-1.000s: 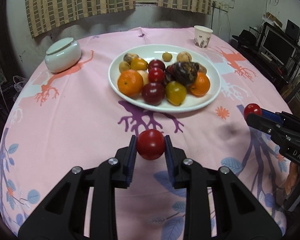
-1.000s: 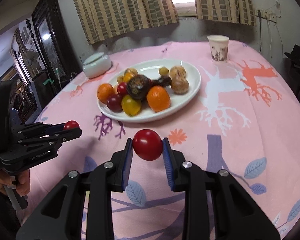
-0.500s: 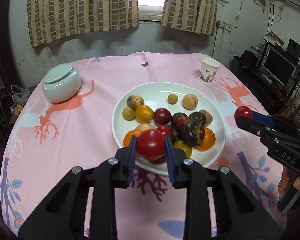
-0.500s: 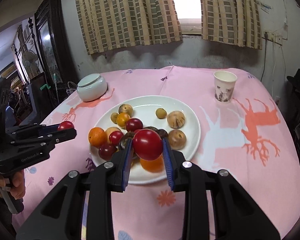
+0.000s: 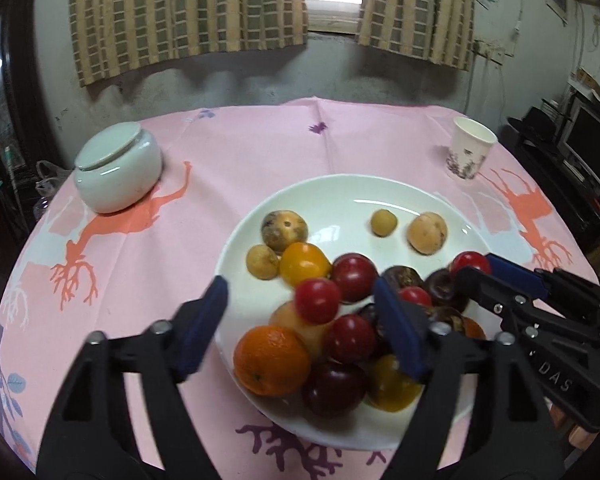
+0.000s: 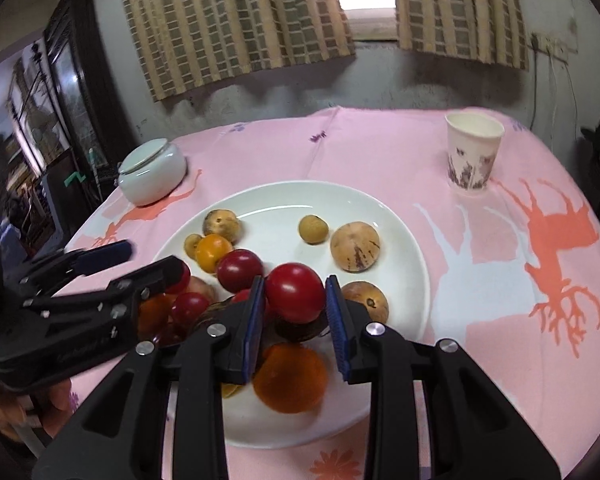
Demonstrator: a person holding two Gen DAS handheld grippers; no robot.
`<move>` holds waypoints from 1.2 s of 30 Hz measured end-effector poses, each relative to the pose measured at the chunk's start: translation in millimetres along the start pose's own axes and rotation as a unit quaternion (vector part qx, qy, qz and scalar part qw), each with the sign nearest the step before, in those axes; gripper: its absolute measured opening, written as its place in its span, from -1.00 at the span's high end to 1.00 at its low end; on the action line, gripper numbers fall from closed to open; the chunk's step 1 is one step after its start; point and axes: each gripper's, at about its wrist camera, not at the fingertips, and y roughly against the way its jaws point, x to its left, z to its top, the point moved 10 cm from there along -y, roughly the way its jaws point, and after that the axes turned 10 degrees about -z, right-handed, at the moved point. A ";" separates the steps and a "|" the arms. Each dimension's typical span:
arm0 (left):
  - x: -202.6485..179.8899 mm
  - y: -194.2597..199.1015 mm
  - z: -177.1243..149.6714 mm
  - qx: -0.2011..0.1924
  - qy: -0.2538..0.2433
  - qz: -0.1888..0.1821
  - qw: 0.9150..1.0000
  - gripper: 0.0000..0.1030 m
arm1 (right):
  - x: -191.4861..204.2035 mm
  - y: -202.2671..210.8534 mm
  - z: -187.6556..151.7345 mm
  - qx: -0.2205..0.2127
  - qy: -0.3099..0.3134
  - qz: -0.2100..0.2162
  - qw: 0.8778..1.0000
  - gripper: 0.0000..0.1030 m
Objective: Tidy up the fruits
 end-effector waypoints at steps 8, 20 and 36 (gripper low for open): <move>1.5 19.7 -9.9 0.009 0.002 0.014 1.000 -0.69 | -3.6 27.6 -0.9 -0.027 -0.007 0.010 1.000 -0.23; -20.4 85.9 -57.6 -0.010 -0.015 0.002 1.000 -0.82 | -16.2 109.9 -46.4 -0.038 -0.019 -0.007 0.999 -0.25; -24.9 152.4 -113.0 -0.023 -0.013 -0.001 1.000 -0.96 | 1.6 157.3 -98.1 -0.066 -0.006 -0.044 0.997 -0.87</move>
